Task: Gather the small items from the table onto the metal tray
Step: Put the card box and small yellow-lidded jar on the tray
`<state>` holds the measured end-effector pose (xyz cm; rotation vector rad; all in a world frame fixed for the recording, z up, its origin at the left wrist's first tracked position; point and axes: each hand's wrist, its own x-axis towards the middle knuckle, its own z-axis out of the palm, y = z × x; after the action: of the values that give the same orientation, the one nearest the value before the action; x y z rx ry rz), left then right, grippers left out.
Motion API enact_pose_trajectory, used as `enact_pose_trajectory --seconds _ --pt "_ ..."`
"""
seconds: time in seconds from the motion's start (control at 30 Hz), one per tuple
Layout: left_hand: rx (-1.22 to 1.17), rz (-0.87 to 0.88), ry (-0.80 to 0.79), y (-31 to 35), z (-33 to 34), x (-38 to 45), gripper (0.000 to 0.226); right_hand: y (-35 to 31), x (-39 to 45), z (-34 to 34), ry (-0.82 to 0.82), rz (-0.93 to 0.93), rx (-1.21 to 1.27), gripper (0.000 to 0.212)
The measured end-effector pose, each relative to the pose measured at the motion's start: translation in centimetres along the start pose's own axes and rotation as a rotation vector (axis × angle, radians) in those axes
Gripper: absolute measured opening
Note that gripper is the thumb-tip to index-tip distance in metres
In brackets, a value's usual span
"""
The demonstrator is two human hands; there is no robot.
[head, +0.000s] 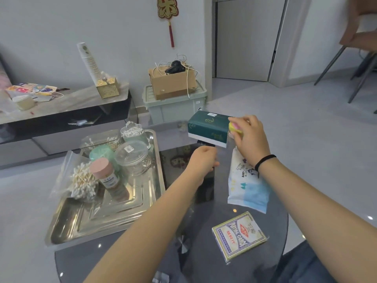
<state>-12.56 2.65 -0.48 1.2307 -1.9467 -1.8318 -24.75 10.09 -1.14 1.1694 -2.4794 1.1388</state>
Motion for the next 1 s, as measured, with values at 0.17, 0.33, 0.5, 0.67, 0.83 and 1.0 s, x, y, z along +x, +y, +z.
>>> enact_pose_trajectory --seconds 0.17,0.33,0.5,0.67,0.83,1.0 --pt "0.256 0.099 -0.184 -1.8 -1.8 -3.8 0.011 -2.3 -2.6 -2.4 -0.159 -0.143 0.091 0.039" --pt "0.504 0.076 -0.336 -4.2 -2.6 -7.5 0.032 -3.5 -6.3 -3.6 -0.340 -0.196 0.101 0.038" --pt "0.573 0.049 -0.372 -6.3 -1.8 -8.8 0.041 -3.9 -8.2 -4.6 -0.354 -0.231 0.140 0.038" --pt "0.608 0.117 -0.301 -7.1 -1.1 -9.6 0.035 -4.4 -9.6 -5.1 -0.435 -0.252 0.108 0.038" --pt "0.706 0.176 -0.193 -6.9 -2.5 -9.5 0.033 -4.9 -10.0 -5.0 -0.425 -0.257 0.078 0.037" --pt "0.761 0.242 -0.246 -7.3 -3.0 -9.7 0.063 -5.0 -9.4 -4.9 -0.397 -0.260 0.045 0.037"
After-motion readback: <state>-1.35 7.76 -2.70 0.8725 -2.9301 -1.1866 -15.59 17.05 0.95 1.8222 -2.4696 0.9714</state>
